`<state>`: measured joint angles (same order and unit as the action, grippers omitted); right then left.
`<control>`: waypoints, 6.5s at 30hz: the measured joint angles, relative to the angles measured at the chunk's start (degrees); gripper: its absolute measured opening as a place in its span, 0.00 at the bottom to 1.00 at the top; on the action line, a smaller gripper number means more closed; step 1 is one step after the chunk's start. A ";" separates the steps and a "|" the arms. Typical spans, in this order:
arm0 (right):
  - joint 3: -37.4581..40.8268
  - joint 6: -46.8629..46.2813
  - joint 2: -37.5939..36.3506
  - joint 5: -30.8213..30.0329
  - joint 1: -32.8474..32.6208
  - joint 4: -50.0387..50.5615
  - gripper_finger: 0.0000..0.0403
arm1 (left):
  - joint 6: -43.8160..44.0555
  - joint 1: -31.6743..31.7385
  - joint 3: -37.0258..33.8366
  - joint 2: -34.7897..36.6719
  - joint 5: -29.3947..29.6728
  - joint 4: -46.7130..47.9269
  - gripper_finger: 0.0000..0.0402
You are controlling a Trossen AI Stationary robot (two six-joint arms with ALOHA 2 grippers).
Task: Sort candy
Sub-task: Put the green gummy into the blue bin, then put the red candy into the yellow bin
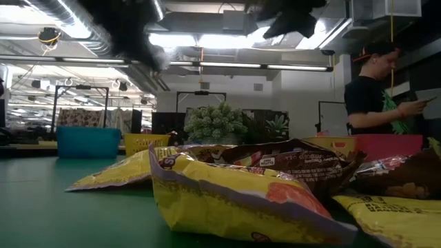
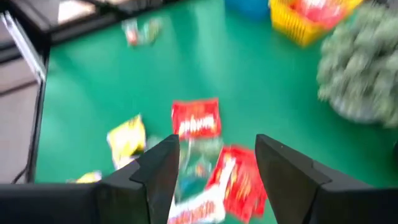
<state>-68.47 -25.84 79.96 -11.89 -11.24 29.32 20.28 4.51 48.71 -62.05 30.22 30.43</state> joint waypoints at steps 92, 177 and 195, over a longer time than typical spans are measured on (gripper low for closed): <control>-0.22 3.42 33.21 36.44 17.17 -7.85 0.41 | 11.22 20.20 0.00 -0.20 2.66 24.12 0.39; -13.33 24.54 33.35 26.30 4.17 10.07 0.55 | 11.07 14.41 0.00 -0.21 -0.53 17.49 0.39; -13.39 32.58 34.65 18.33 0.76 9.26 0.55 | 11.07 14.41 0.00 -0.21 -0.53 17.47 0.39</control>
<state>-81.86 6.74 114.61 6.44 -10.48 38.58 31.35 18.92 48.71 -62.26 29.69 47.90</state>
